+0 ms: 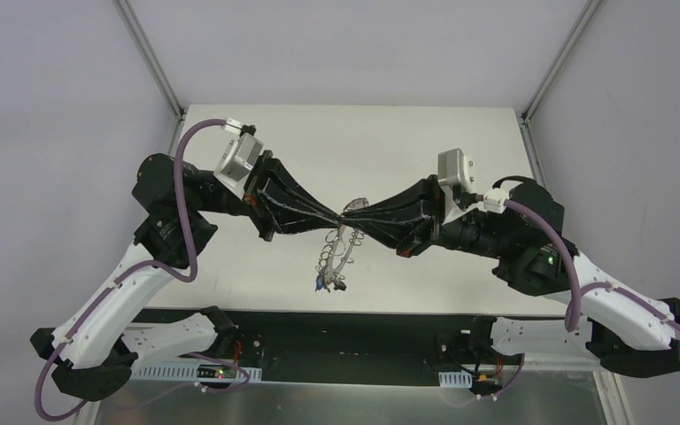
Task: Put the keys on the keyring
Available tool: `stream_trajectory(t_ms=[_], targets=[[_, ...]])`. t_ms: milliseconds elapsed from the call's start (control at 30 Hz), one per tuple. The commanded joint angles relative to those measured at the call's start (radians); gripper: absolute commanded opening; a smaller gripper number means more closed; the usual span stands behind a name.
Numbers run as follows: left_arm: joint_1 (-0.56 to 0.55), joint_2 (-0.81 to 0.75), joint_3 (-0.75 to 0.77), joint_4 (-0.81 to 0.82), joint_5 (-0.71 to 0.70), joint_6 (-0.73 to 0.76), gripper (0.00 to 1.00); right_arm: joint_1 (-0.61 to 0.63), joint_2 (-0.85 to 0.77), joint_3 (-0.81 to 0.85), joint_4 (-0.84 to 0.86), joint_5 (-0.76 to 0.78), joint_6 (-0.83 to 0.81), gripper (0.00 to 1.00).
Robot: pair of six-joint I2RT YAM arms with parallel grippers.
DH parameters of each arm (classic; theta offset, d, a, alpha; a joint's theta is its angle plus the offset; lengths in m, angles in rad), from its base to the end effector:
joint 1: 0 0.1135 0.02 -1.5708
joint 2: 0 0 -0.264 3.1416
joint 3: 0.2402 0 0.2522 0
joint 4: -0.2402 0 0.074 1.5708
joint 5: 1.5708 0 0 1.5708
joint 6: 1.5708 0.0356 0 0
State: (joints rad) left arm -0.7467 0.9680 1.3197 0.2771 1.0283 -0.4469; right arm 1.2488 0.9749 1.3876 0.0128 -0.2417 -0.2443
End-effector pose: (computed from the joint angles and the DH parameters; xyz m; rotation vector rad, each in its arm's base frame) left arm 0.0926 -0.1272 0.5260 1.1823 0.7810 -1.4904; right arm 0.0460 0.1649 0.5300 -0.9794 0.7263 1.0223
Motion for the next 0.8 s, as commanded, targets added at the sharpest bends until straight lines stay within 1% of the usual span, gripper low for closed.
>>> stream_trajectory(t_ms=[0, 67, 100, 133, 200, 233, 333, 500, 633, 767], targets=[[-0.004, -0.023, 0.041, -0.122, -0.031, 0.077, 0.0, 0.005, -0.012, 0.068, -0.004, 0.029, -0.005, 0.0], [-0.005, -0.029, 0.043, -0.186, -0.055, 0.101, 0.0, 0.005, -0.015, 0.08, -0.067, 0.045, -0.007, 0.0], [-0.004, -0.033, 0.042, -0.211, -0.068, 0.112, 0.0, 0.005, -0.014, 0.086, -0.099, 0.052, -0.01, 0.02], [-0.005, -0.036, 0.04, -0.239, -0.078, 0.122, 0.0, 0.005, -0.014, 0.092, -0.13, 0.059, -0.01, 0.05], [-0.004, -0.043, 0.037, -0.297, -0.095, 0.143, 0.0, 0.005, -0.013, 0.101, -0.197, 0.073, -0.013, 0.14], [-0.005, -0.043, 0.036, -0.329, -0.101, 0.154, 0.0, 0.004, -0.013, 0.104, -0.225, 0.081, -0.014, 0.17], [-0.004, -0.042, 0.036, -0.404, -0.112, 0.182, 0.0, 0.003, -0.002, 0.13, -0.329, 0.093, -0.019, 0.24], [-0.003, -0.039, 0.042, -0.54, -0.127, 0.238, 0.0, 0.003, 0.065, 0.243, -0.551, 0.091, -0.037, 0.34], [-0.003, -0.028, 0.064, -0.644, -0.115, 0.274, 0.0, -0.003, 0.13, 0.33, -0.71, 0.083, -0.051, 0.39], [-0.004, -0.008, 0.095, -0.771, -0.127, 0.304, 0.0, -0.01, 0.179, 0.37, -0.796, 0.044, -0.059, 0.4]])
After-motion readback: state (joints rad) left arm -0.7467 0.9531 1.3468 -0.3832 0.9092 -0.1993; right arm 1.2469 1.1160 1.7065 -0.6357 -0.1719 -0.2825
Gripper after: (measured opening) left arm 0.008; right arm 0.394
